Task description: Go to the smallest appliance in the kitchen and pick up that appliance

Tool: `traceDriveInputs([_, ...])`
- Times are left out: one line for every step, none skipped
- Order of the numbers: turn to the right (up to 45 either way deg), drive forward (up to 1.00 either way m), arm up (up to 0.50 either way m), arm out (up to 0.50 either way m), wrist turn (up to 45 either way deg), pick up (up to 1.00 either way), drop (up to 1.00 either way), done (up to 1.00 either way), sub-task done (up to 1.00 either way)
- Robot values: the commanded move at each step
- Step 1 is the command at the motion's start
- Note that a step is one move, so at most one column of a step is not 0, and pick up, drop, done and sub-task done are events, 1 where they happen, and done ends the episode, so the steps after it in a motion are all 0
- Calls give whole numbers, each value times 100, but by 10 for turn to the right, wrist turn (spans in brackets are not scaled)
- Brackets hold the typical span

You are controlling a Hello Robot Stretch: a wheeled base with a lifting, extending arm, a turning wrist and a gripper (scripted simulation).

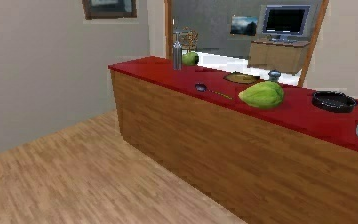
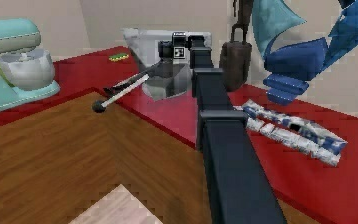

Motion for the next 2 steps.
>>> traceDriveInputs([0, 0, 0, 0, 450, 0, 0, 0, 0])
traceDriveInputs([0, 0, 0, 0, 240, 0, 0, 0, 0])
